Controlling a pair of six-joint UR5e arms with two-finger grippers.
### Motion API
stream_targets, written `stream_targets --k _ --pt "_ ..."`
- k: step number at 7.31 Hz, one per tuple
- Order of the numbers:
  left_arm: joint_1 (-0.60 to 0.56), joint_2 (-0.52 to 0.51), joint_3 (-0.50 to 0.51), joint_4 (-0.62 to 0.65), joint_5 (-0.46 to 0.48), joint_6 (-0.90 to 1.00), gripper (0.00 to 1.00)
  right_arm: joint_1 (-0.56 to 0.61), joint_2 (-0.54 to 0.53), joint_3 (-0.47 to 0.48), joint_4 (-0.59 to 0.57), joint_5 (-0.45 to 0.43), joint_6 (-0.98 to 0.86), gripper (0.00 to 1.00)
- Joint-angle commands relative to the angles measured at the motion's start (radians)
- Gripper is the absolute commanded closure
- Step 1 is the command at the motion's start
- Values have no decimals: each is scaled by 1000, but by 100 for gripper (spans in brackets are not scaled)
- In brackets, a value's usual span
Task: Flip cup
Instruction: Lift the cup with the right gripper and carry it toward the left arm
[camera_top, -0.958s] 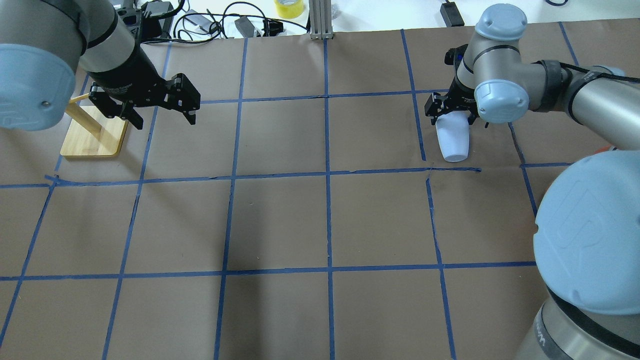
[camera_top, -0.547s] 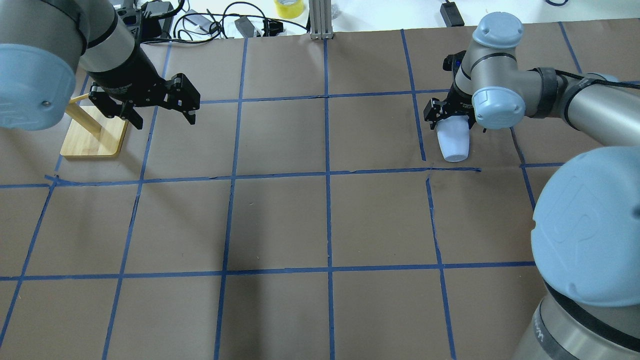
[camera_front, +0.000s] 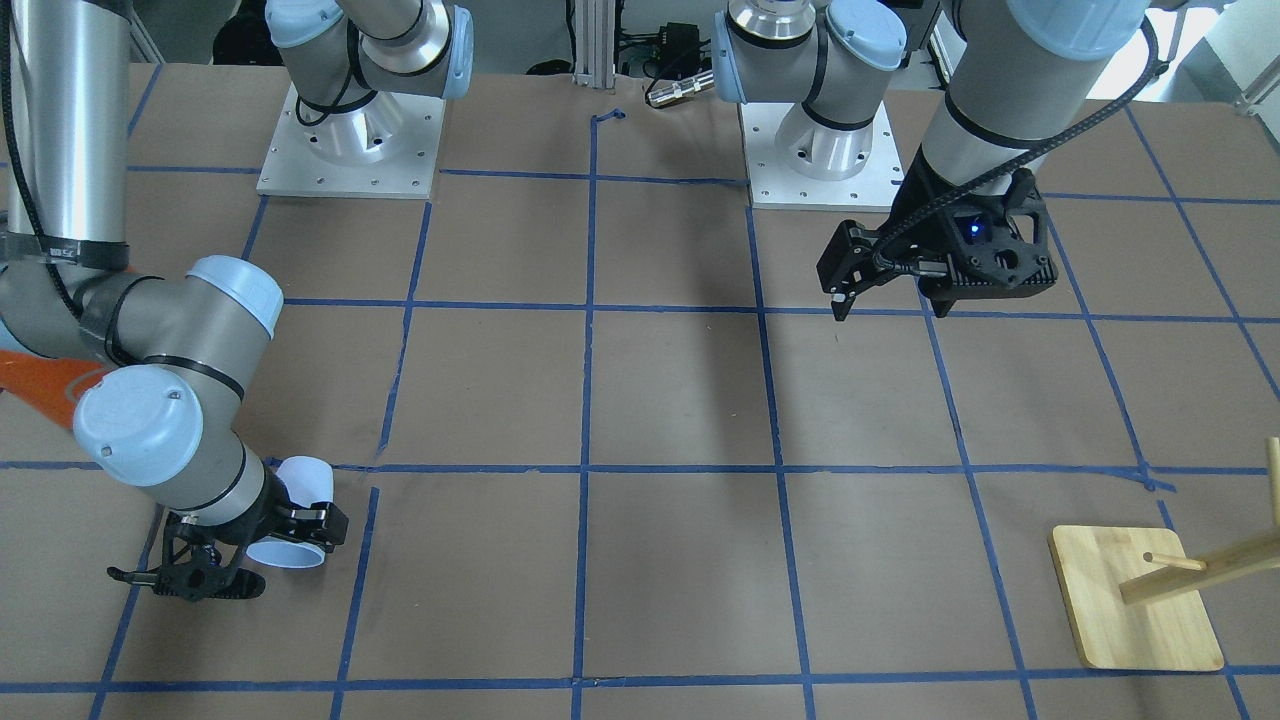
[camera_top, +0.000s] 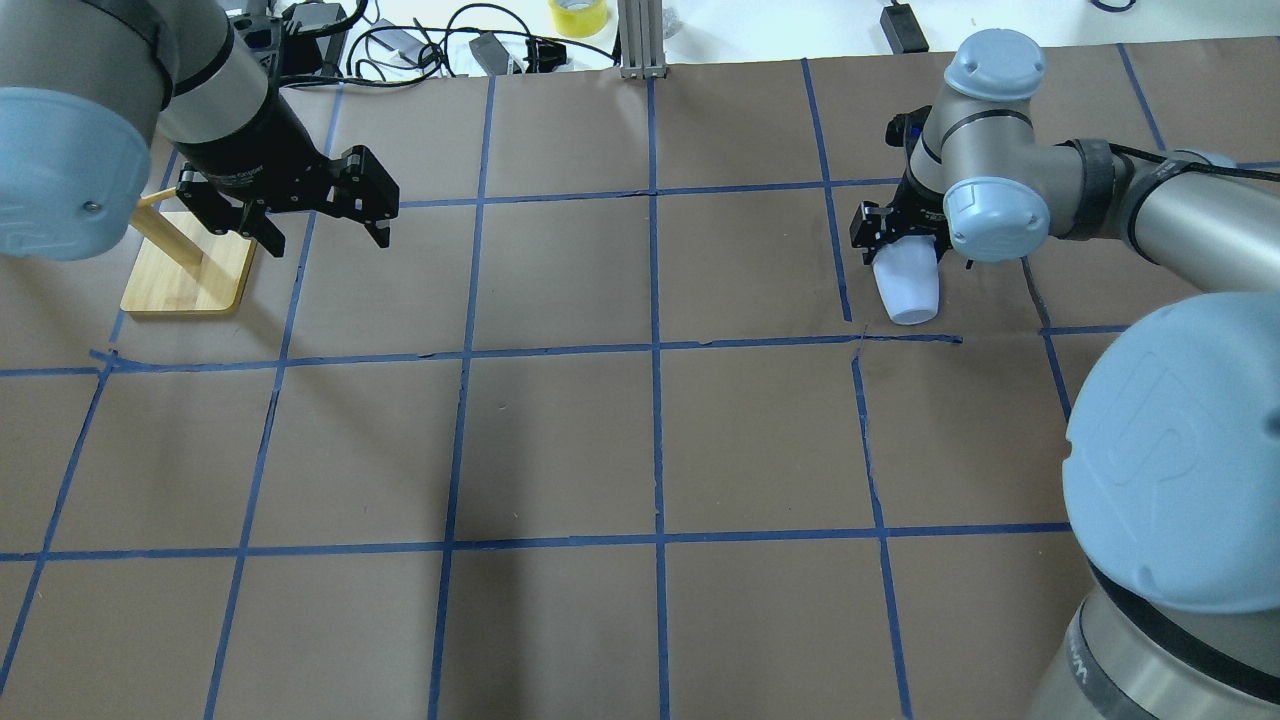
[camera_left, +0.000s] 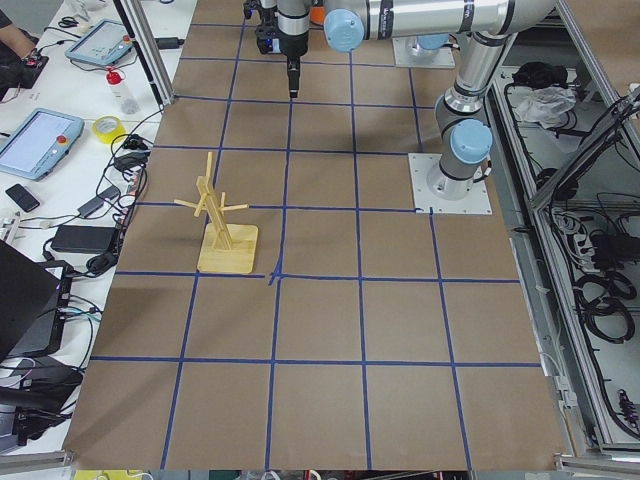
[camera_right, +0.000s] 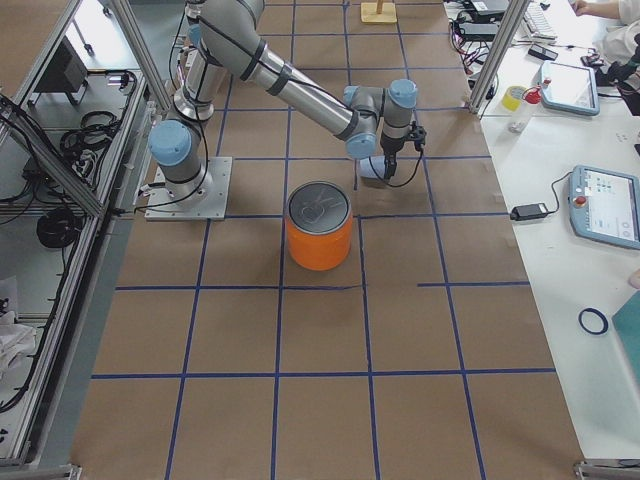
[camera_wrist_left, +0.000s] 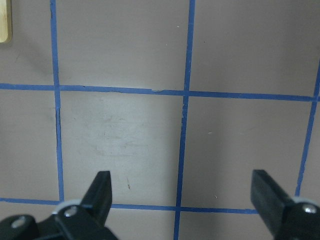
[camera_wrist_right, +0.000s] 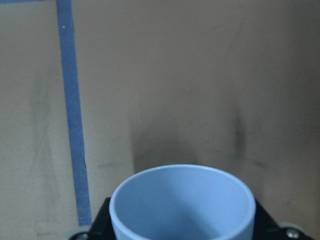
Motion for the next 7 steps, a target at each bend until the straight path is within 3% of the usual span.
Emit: stream_targets --k 1,5,7 --pt "1 1 0 0 0 5 0 31 -100 3 33 14 -17 85" --pt "1 5 0 0 1 5 0 362 -129 -17 33 17 -69 88" --pt "4 4 0 0 1 5 0 491 -98 -17 -60 40 -150 87"
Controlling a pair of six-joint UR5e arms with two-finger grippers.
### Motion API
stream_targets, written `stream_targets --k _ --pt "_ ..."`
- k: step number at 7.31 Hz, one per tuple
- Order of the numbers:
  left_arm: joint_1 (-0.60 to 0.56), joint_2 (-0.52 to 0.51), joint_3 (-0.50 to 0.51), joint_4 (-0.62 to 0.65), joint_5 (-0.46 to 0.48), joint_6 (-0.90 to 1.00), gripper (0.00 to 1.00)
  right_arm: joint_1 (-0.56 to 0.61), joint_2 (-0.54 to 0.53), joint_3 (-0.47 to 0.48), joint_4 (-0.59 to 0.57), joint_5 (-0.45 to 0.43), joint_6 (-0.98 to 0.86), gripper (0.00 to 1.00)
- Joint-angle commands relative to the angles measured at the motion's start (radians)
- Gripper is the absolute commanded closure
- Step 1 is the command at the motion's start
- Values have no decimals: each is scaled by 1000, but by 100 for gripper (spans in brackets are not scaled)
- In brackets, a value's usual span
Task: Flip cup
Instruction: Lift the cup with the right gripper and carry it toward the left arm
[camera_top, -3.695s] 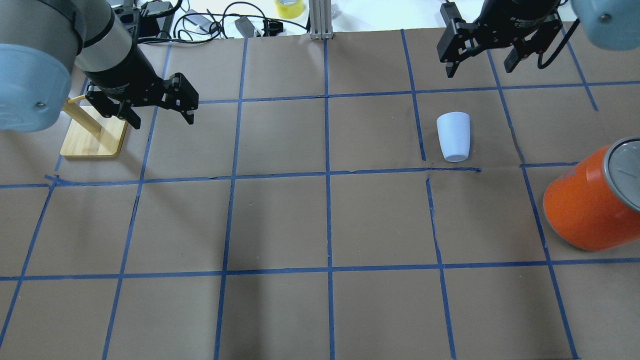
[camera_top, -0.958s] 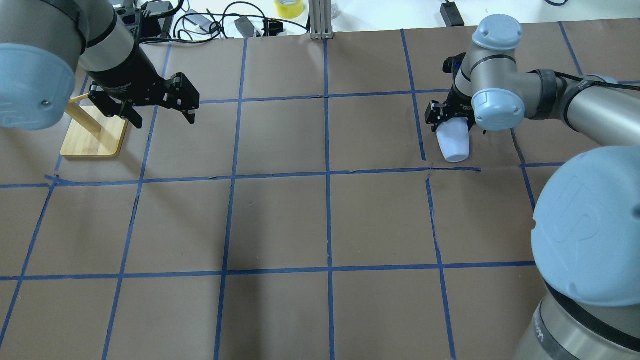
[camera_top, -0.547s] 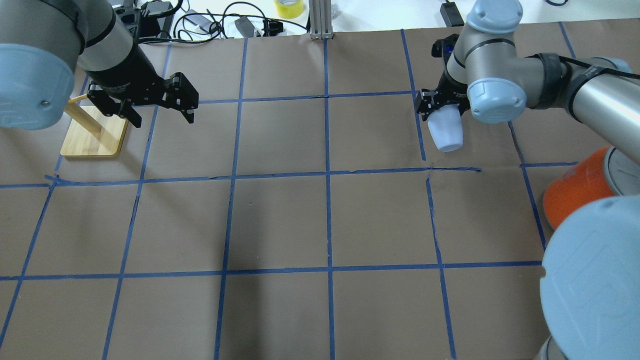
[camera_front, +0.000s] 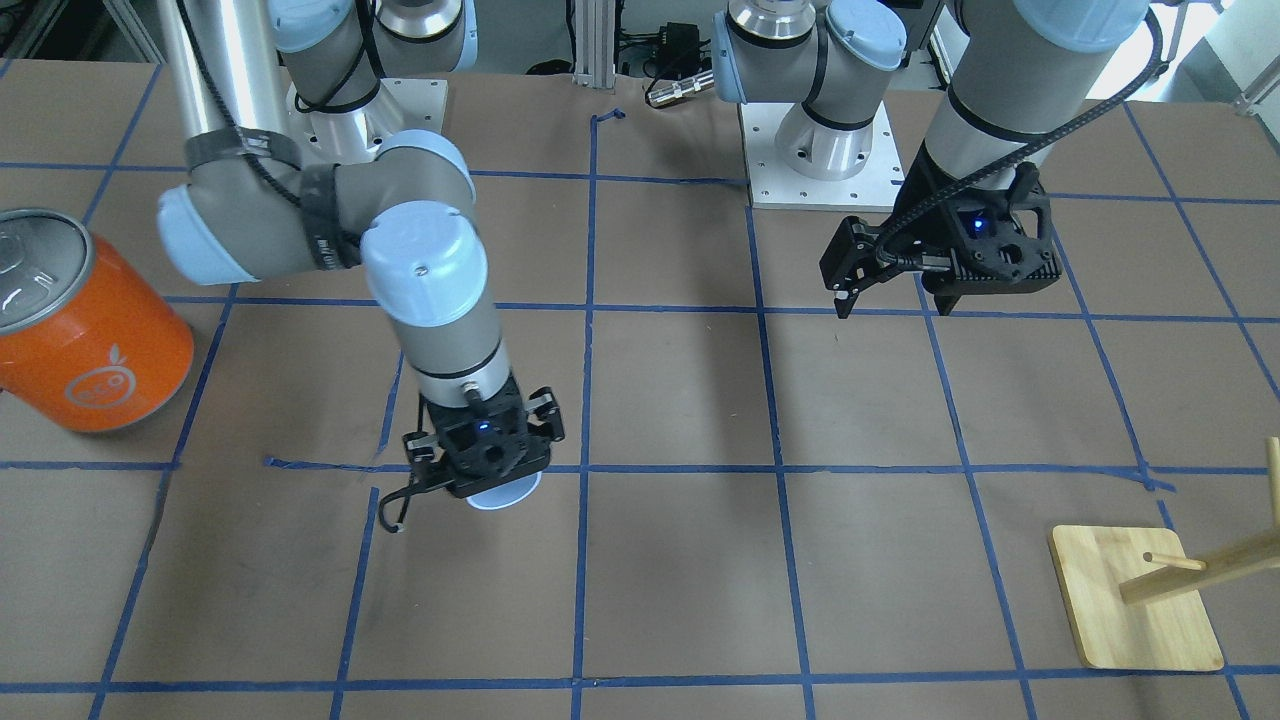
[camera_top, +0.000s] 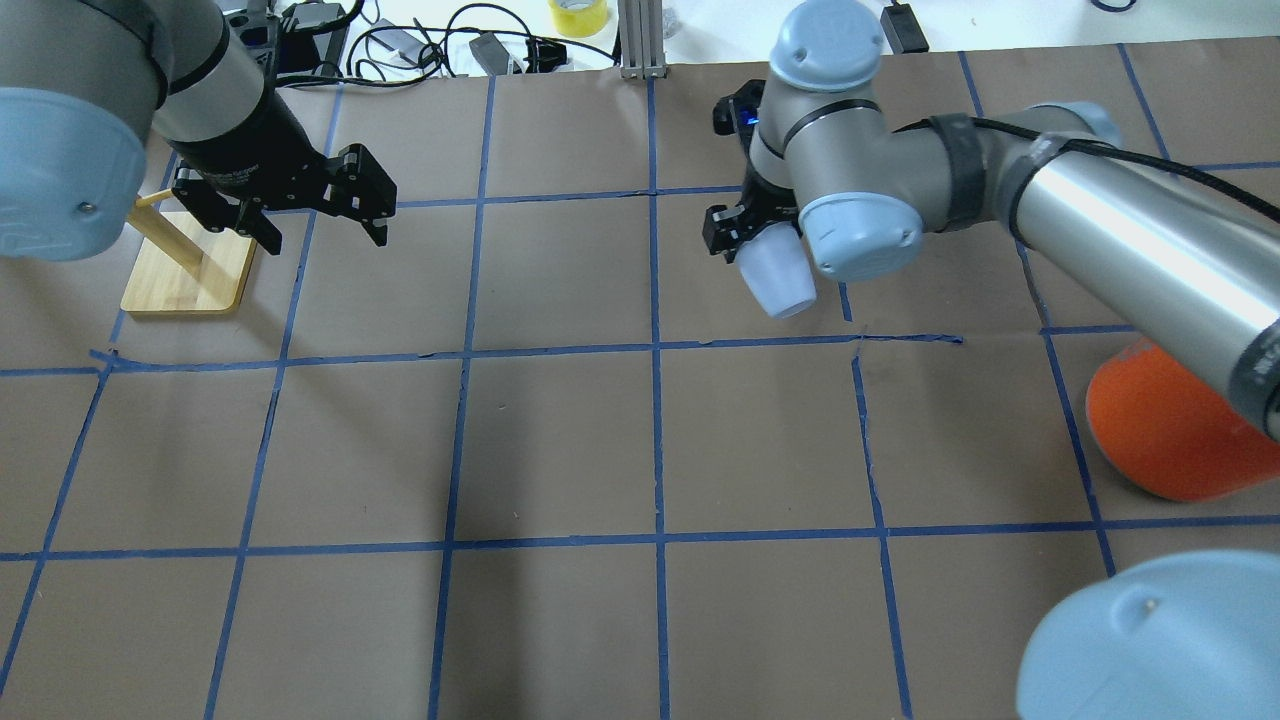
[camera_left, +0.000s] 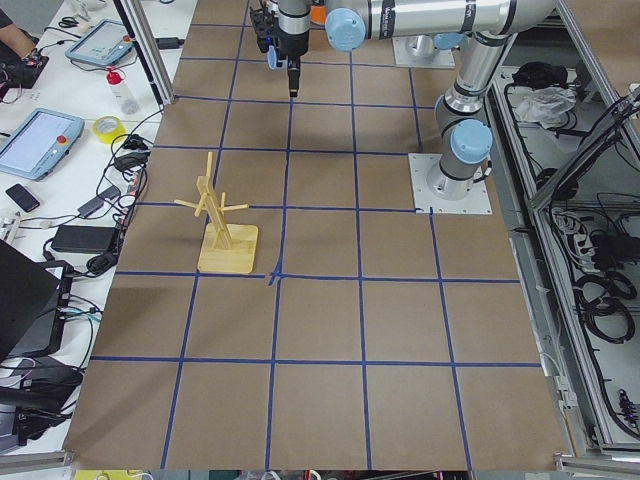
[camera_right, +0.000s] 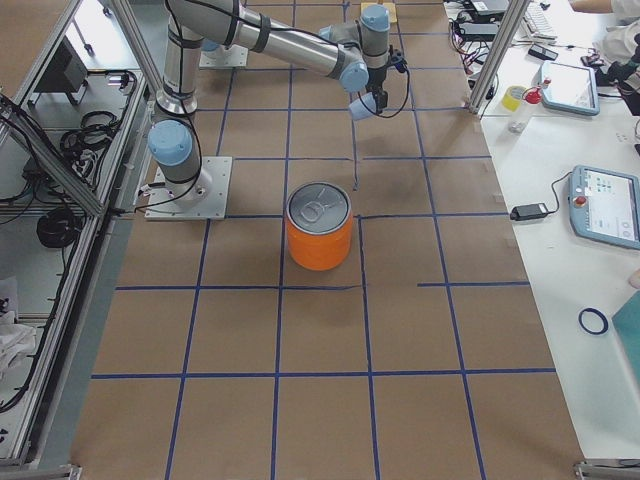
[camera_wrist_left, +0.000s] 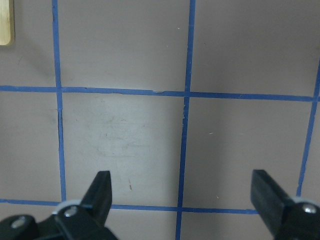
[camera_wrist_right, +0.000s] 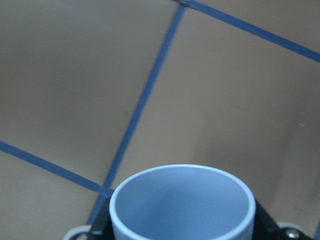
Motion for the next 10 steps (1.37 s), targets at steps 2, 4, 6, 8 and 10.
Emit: stream_targets --k 2,4,6,8,10 --pt "5 0 7 -3 -3 1 0 123 67 3 -43 36 -409 88" --pt "36 0 16 -11 2 2 0 127 87 0 -43 80 -616 88" --pt "64 -1 7 -6 -3 2 0 130 96 0 -46 121 -813 86" --pt "59 0 1 -3 0 1 0 128 158 -3 -138 122 -921 86" --pt "58 10 -2 -8 -3 -5 0 128 164 -5 -144 122 -969 81"
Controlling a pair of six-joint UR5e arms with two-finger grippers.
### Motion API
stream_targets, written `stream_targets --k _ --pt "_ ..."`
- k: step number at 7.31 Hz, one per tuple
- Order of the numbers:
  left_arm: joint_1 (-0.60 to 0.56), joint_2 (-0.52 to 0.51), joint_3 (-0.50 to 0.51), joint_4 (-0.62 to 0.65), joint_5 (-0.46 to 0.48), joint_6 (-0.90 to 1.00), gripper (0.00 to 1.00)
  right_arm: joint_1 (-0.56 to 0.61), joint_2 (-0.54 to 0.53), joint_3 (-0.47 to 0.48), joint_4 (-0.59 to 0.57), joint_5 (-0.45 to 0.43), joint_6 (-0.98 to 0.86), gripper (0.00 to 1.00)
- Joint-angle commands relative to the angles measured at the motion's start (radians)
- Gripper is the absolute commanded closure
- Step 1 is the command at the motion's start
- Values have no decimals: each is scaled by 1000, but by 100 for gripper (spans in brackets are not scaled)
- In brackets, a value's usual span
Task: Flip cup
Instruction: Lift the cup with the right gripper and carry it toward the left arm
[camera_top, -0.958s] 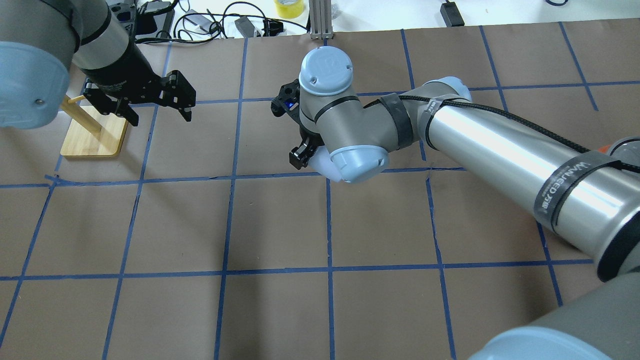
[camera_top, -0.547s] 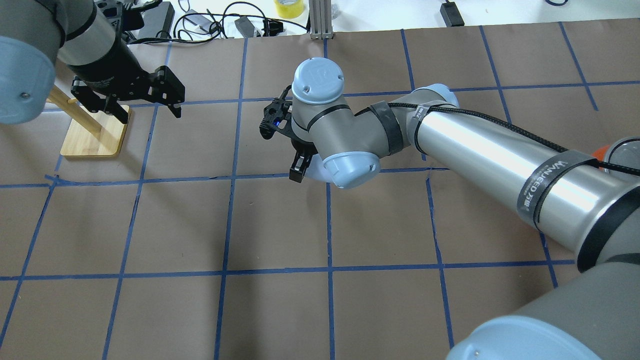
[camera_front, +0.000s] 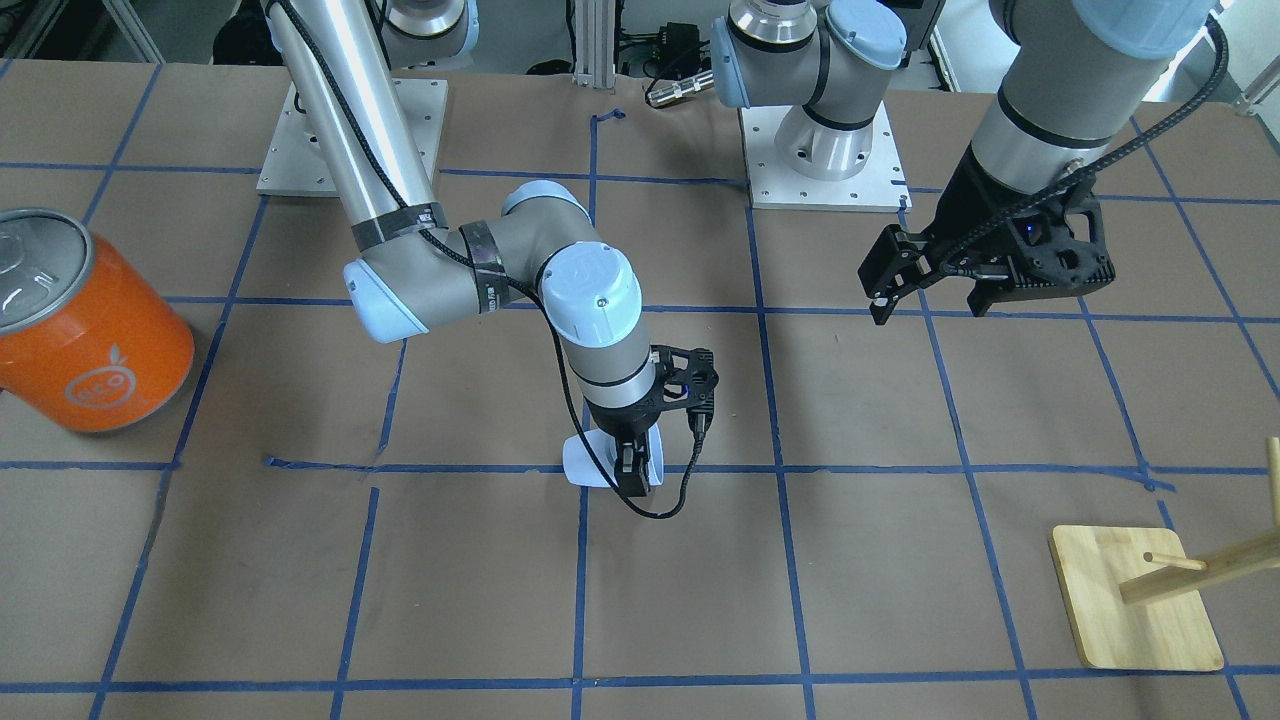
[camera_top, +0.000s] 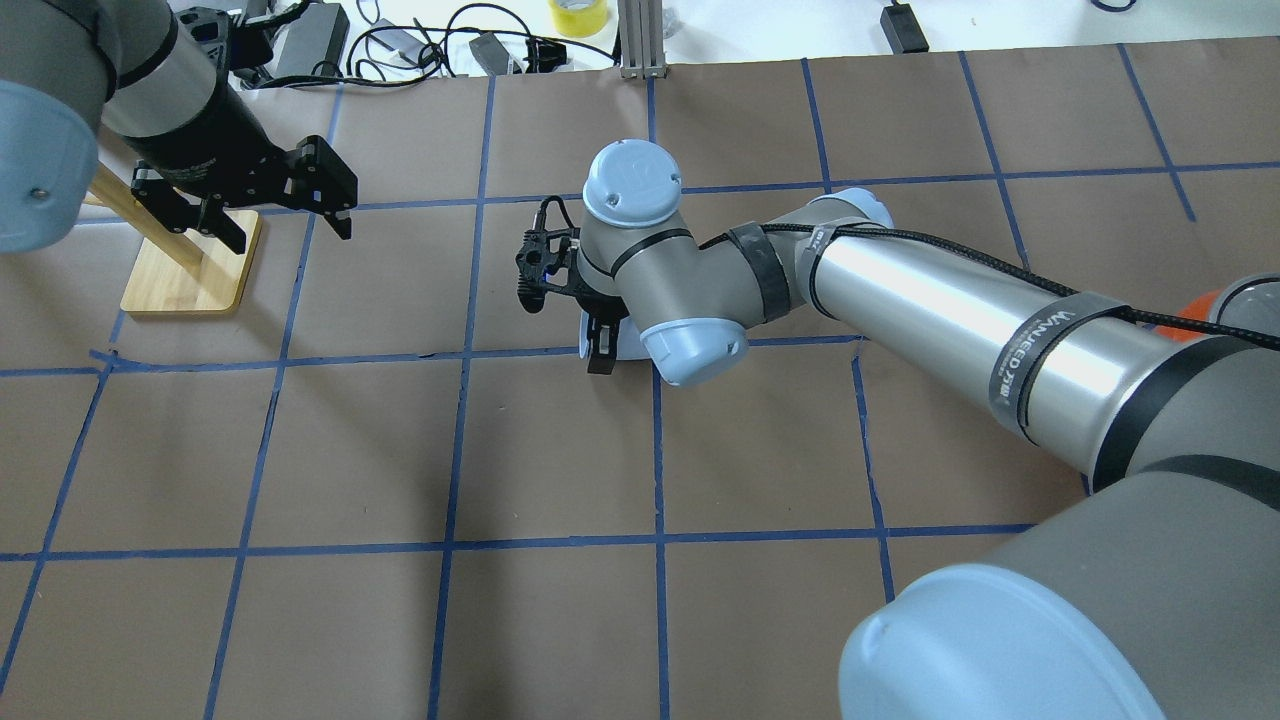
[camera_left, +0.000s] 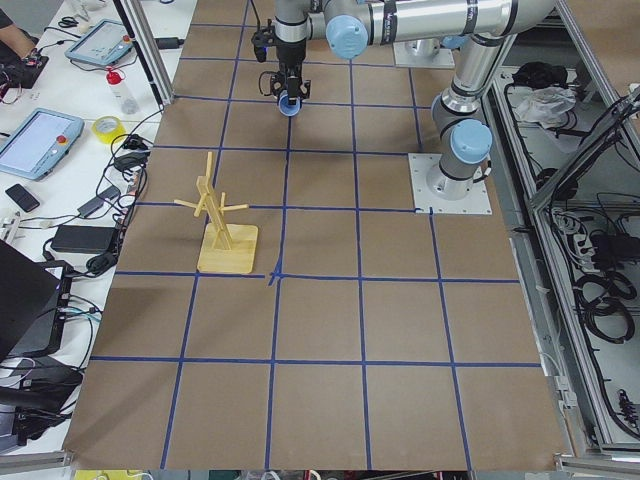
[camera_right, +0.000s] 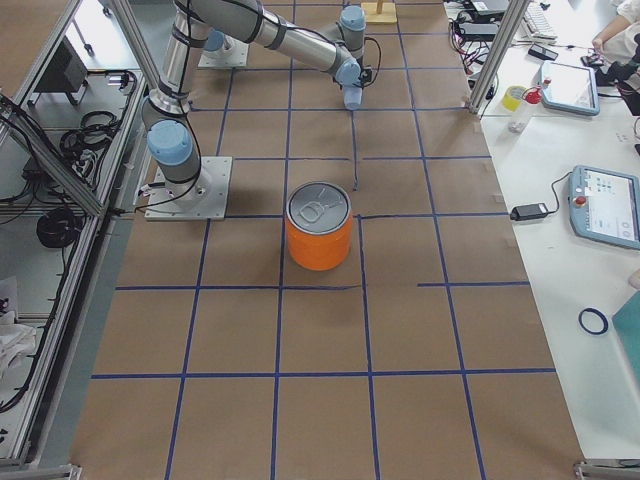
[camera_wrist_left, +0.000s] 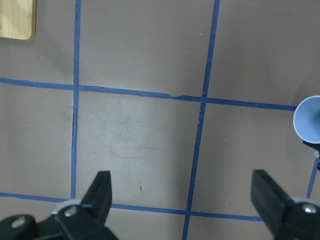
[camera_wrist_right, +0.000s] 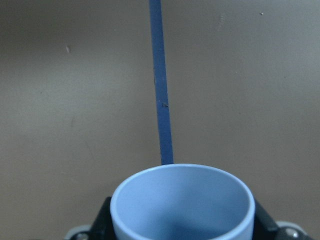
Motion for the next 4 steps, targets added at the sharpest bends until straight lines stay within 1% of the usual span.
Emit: stream_targets --k 1,2,3,4 --pt "-1 8 -2 -10 5 -2 0 -1 9 -1 -11 0 -31 65" --pt "-1 5 -4 -6 5 -8 0 1 7 -1 -11 0 -22 30" --pt "-1 0 -4 0 5 -8 0 1 4 -1 -10 0 -21 27" --pt "-1 2 -4 -13 1 -8 0 2 0 -3 -11 3 -13 16"
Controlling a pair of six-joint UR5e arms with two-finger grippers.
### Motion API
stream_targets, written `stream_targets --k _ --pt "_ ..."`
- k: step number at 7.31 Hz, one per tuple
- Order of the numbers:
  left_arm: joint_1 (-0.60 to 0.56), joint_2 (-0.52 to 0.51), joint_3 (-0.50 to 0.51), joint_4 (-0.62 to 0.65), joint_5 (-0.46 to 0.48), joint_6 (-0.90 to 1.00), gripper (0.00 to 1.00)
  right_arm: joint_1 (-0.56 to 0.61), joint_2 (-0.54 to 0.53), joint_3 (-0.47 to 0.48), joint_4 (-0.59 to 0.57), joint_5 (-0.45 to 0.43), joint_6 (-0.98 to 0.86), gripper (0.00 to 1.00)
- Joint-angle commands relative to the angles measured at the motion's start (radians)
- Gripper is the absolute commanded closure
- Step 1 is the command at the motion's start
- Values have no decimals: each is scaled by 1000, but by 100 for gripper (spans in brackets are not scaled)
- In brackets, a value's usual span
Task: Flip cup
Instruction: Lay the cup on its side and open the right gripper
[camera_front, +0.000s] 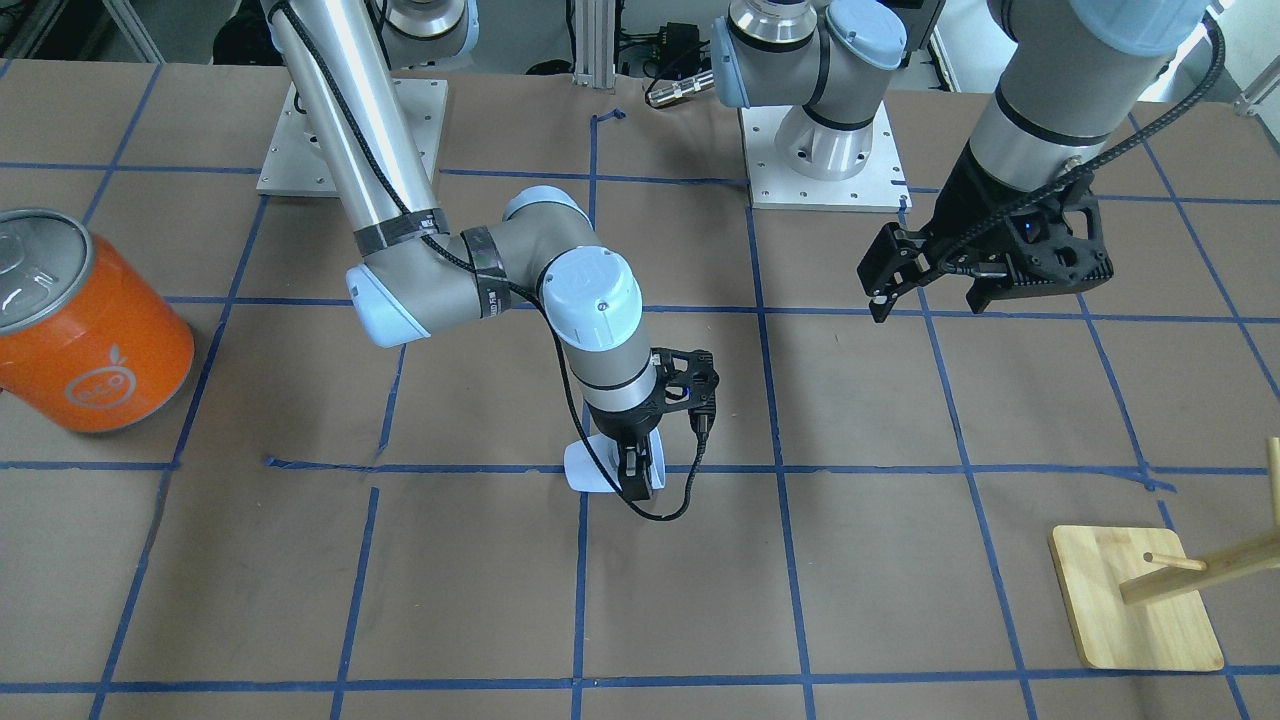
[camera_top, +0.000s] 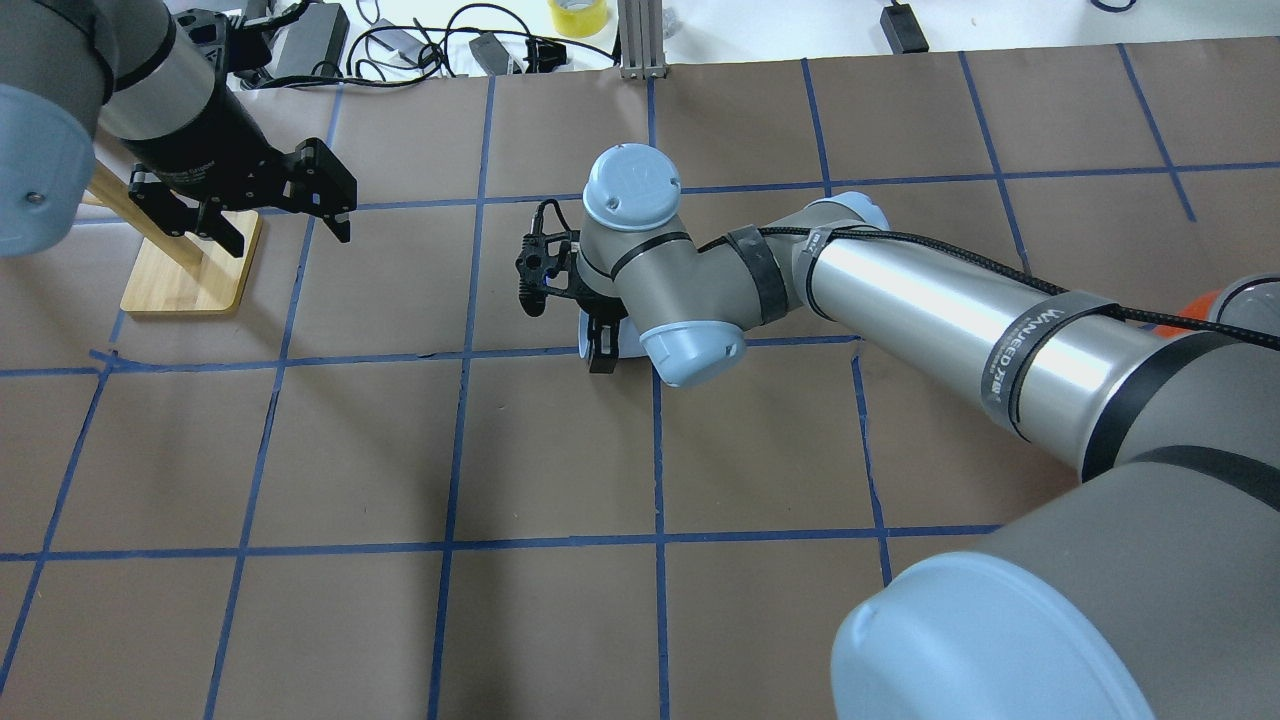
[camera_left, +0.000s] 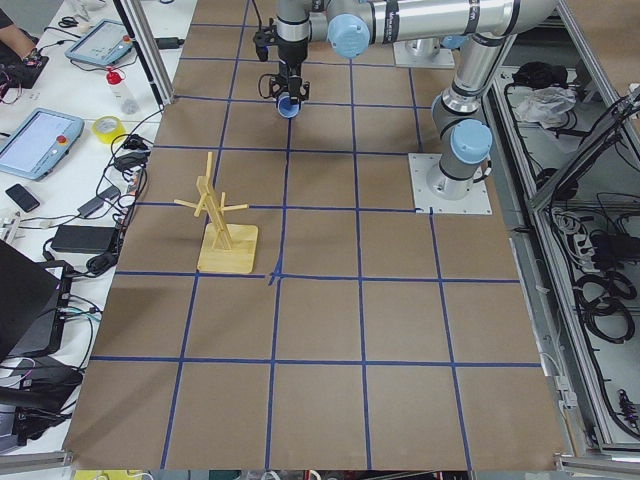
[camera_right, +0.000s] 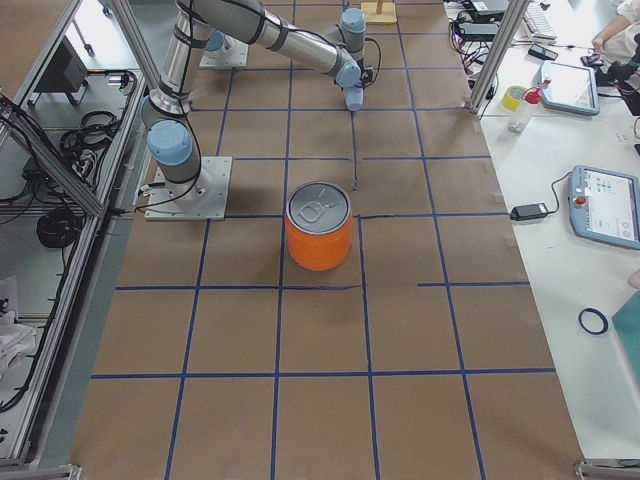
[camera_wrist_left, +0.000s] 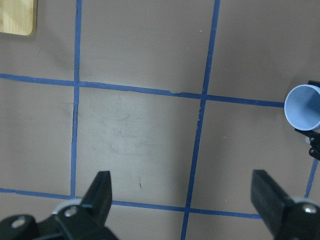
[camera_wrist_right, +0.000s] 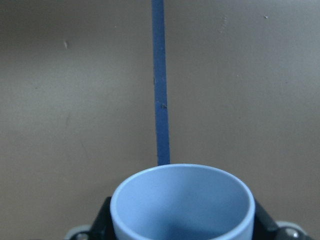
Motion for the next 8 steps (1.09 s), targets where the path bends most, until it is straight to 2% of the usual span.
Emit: stream_targets --k 1,2,3,4,7,8 --pt "0 -5 0 -7 -8 -1 0 1 -6 -1 2 -1 36 11" --pt "0 -7 0 -8 -6 1 0 1 -9 0 2 -11 52 9" --pt "3 -8 0 -10 -6 2 0 1 -8 2 2 -8 64 2" --pt "5 -11 -2 -10 -8 1 0 1 -9 2 -1 -11 70 0" --pt "9 -13 1 -24 -5 1 0 -24 -119 2 22 -4 145 0" --pt "9 -16 1 -21 -6 1 0 -55 -167 3 98 -5 194 0"
